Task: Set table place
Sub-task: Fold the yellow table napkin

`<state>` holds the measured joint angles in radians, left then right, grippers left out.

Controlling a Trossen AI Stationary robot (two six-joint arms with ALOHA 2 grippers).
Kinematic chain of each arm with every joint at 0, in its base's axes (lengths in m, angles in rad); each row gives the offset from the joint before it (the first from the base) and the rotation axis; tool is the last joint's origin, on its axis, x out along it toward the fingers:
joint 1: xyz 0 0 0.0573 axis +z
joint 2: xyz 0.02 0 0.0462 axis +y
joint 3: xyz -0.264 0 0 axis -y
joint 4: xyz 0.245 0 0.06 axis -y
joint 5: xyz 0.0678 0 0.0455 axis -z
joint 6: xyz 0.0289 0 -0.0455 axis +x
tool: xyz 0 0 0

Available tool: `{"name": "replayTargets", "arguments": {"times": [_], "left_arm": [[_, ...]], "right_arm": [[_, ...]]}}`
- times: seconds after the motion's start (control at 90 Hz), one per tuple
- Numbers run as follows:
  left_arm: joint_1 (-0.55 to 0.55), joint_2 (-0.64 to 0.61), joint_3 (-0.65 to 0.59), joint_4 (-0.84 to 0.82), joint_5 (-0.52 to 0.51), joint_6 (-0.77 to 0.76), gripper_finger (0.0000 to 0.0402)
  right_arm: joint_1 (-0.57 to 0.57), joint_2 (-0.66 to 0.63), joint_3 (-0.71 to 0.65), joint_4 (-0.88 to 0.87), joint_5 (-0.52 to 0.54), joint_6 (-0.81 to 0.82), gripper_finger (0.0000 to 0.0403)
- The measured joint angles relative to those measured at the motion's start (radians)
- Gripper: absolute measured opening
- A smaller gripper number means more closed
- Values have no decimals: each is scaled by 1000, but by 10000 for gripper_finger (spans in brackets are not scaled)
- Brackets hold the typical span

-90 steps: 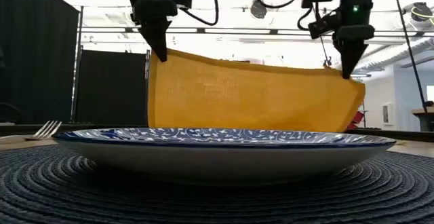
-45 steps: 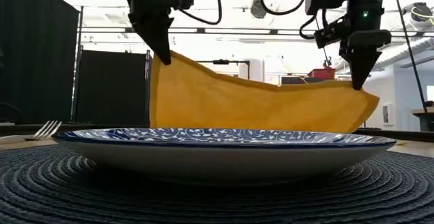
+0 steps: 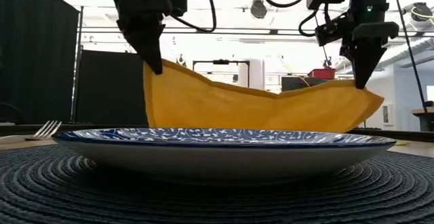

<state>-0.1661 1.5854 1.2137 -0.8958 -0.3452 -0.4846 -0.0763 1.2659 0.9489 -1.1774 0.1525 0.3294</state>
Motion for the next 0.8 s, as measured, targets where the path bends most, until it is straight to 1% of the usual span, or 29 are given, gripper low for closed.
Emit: {"name": "replayTargets", "arguments": {"times": [0.122,0.2,0.467,0.578,0.711,0.8], "left_arm": [[0,0,0,-1,35,48,1],[0,0,0,-1,60,49,11],[0,0,-9,-1,75,19,84],[0,0,-33,-2,75,-5,106],[4,0,-70,-4,75,-7,114],[11,0,-98,24,57,-7,114]], "right_arm": [[0,0,0,0,2,0,30],[0,0,0,0,2,0,45],[0,0,0,-22,3,26,87],[0,0,0,-36,3,26,98],[0,0,0,-16,3,32,104],[0,0,0,18,3,37,105]]}}
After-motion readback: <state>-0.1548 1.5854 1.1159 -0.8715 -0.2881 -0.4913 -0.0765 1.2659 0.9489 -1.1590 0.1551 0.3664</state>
